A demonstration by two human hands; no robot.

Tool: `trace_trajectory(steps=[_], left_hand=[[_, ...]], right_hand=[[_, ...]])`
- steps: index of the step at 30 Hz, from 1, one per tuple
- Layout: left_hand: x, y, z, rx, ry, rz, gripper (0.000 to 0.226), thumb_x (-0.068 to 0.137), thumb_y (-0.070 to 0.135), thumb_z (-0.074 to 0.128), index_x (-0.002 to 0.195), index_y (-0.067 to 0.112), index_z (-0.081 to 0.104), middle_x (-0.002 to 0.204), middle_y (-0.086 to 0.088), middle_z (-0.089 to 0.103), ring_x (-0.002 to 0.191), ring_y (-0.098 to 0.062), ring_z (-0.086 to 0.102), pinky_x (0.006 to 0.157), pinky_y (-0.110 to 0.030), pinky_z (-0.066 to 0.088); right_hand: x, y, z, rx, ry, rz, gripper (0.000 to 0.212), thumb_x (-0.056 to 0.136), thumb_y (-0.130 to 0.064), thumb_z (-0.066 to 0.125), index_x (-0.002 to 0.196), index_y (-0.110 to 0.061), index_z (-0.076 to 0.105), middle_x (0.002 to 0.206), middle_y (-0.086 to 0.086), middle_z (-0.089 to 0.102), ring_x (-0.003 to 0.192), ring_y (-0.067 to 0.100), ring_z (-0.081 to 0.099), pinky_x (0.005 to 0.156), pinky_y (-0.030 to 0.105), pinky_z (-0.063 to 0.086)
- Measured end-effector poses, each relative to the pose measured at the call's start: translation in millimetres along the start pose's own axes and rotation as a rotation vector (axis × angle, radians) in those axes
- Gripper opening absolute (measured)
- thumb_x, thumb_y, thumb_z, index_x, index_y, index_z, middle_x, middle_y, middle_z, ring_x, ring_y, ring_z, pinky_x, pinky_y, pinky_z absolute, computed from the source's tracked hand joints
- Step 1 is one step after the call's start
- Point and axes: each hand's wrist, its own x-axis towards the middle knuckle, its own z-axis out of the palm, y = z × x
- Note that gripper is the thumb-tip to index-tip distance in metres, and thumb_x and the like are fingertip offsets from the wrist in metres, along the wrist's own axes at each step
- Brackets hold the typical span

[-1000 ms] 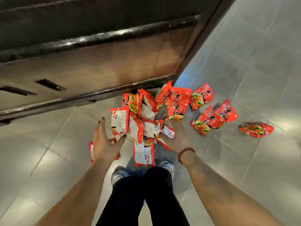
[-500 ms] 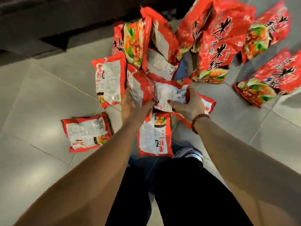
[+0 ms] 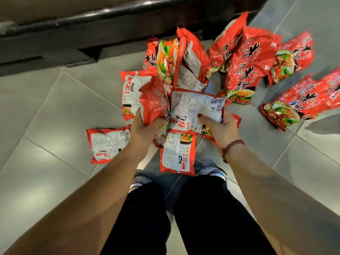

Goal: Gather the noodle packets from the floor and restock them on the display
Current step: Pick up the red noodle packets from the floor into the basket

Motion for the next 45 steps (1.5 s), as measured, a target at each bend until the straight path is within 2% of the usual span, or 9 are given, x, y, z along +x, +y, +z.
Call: trace_trajectory(steps=[4,7,10,14,19,26,33,38,45], left_hand=[[-68.2,40.8,-64.8,-0.136,-0.018,0.005,0.039,0.075,0.015,0.076,0.109,0.029,0.063,0.1,0.002,0.073,0.095,-0.022,0.07,0.088,-0.044,0.055],[-131.6,81.5,-109.6,-0.249,-0.011,0.01,0.059,0.06,0.026,0.076,0.117,0.017,0.062,0.109,-0.01,0.071,0.104,-0.032,0.066,0.094,-0.05,0.052],[-198.0,127.3,-150.1,-0.356,0.051,0.007,0.068,0.051,0.025,0.077,0.115,0.01,0.062,0.106,-0.011,0.072,0.096,-0.027,0.069,0.084,-0.038,0.058],[-284.2,191.1,-197.7,-0.476,0.178,0.067,0.042,0.062,0.008,0.062,0.104,0.01,0.061,0.09,-0.008,0.071,0.082,-0.024,0.067,0.076,-0.039,0.056],[-402.1,240.9,-239.5,-0.684,0.316,0.158,0.029,0.075,0.001,0.058,0.102,0.011,0.056,0.075,-0.003,0.071,0.064,-0.017,0.068,0.056,-0.029,0.058],[-532.2,232.1,-288.3,-0.821,0.474,0.153,0.071,0.044,0.021,0.074,0.111,0.009,0.056,0.088,-0.008,0.074,0.075,-0.023,0.072,0.059,-0.031,0.058],[-592.2,184.0,-357.5,-0.992,0.724,0.23,0.063,0.05,0.014,0.072,0.111,0.011,0.057,0.096,-0.014,0.072,0.077,-0.026,0.069,0.069,-0.036,0.058],[-614.8,165.7,-415.8,-1.07,0.803,0.274,0.046,0.057,0.014,0.067,0.101,0.007,0.06,0.081,-0.01,0.074,0.066,-0.021,0.071,0.056,-0.028,0.058],[-639.6,136.7,-492.9,-1.124,0.904,0.337,0.051,0.054,0.018,0.07,0.103,0.009,0.06,0.088,-0.012,0.073,0.071,-0.023,0.072,0.059,-0.031,0.06]], right_hand=[[-66.5,-56.8,-5.2,0.011,-0.149,-0.006,0.045,0.079,-0.006,0.075,0.121,-0.014,0.061,0.113,0.001,0.07,0.103,0.018,0.067,0.092,0.045,0.054],[-124.8,-111.3,-8.4,-0.009,-0.251,0.005,0.044,0.078,-0.005,0.076,0.117,-0.017,0.061,0.114,0.0,0.07,0.106,0.019,0.066,0.096,0.046,0.051],[-189.7,-170.3,-11.2,-0.05,-0.368,-0.045,0.046,0.078,-0.007,0.076,0.121,-0.017,0.06,0.111,-0.002,0.071,0.104,0.016,0.067,0.094,0.04,0.052],[-282.5,-249.7,-13.4,-0.039,-0.449,-0.122,0.044,0.078,-0.004,0.076,0.111,-0.027,0.058,0.111,-0.005,0.07,0.1,0.011,0.067,0.086,0.029,0.054],[-384.3,-318.2,-13.1,-0.059,-0.616,-0.161,0.043,0.079,-0.003,0.074,0.118,-0.016,0.062,0.11,0.0,0.072,0.103,0.017,0.068,0.092,0.04,0.053],[-490.2,-359.2,17.6,-0.216,-0.927,-0.008,0.035,0.081,-0.005,0.07,0.113,-0.018,0.064,0.109,0.007,0.072,0.092,0.021,0.071,0.089,0.05,0.054],[-575.2,-371.3,118.4,-0.423,-1.259,0.166,0.105,0.034,-0.038,0.097,0.128,-0.009,0.058,0.119,0.02,0.066,0.113,0.04,0.06,0.094,0.055,0.049],[-632.8,-367.1,198.6,-0.426,-1.399,0.188,0.088,0.031,-0.048,0.095,0.109,-0.012,0.072,0.119,0.016,0.067,0.107,0.031,0.065,0.095,0.051,0.049],[-707.7,-354.5,275.7,-0.44,-1.437,0.27,0.054,0.068,-0.031,0.073,0.117,-0.008,0.065,0.111,0.017,0.07,0.091,0.029,0.071,0.082,0.048,0.054]])
